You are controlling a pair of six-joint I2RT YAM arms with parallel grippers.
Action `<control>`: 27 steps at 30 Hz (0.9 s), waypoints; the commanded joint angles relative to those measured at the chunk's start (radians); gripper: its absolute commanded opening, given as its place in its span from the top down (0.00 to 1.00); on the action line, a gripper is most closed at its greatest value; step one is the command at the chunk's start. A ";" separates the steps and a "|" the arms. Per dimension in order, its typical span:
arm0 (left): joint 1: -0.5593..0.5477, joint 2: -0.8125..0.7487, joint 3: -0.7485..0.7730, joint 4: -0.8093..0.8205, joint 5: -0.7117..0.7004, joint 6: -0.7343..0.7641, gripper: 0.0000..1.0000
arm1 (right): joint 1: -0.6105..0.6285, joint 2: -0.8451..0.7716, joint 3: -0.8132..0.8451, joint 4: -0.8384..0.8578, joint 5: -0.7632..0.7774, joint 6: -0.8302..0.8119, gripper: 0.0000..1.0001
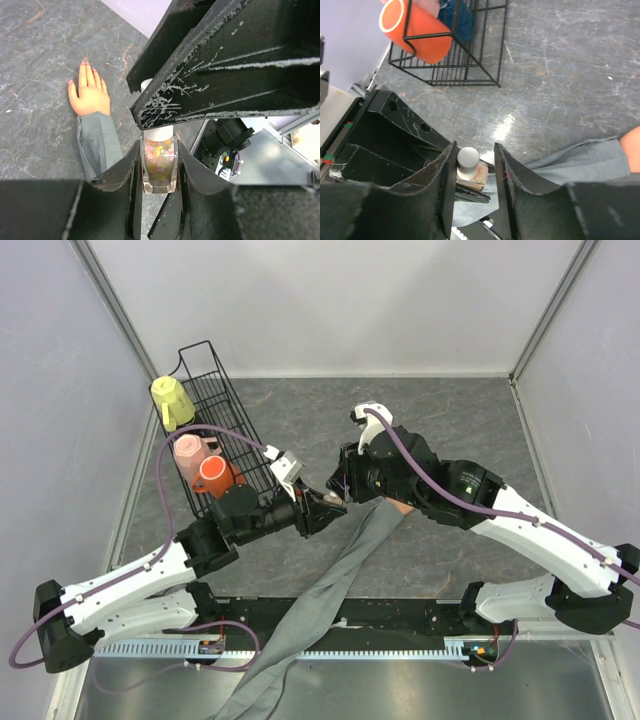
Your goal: Paint the nails
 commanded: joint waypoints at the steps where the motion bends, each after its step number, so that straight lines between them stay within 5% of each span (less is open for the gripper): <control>1: 0.003 -0.040 -0.005 0.075 0.019 0.045 0.98 | 0.003 0.000 0.012 0.032 -0.035 0.001 0.62; 4: 0.003 -0.052 -0.002 0.069 0.025 0.057 0.98 | 0.002 -0.009 0.001 0.041 -0.081 -0.006 0.72; 8: 0.019 -0.064 0.018 0.067 0.125 0.063 0.98 | 0.002 -0.043 -0.040 0.064 -0.150 -0.077 1.00; 13: 0.057 -0.116 0.035 0.128 0.529 0.039 0.98 | 0.003 -0.168 -0.171 0.243 -0.426 -0.363 1.00; 15: 0.056 -0.127 0.041 0.171 0.760 -0.007 0.98 | 0.002 -0.230 -0.270 0.346 -0.677 -0.417 1.00; 18: 0.056 -0.152 0.047 0.243 0.887 -0.096 0.98 | 0.002 -0.238 -0.340 0.572 -0.987 -0.430 1.00; 21: 0.056 -0.191 0.064 0.202 0.877 -0.097 0.98 | 0.002 -0.230 -0.369 0.660 -1.098 -0.433 1.00; 27: 0.056 -0.262 0.131 -0.023 0.670 0.012 0.98 | 0.002 -0.221 -0.364 0.658 -1.024 -0.445 1.00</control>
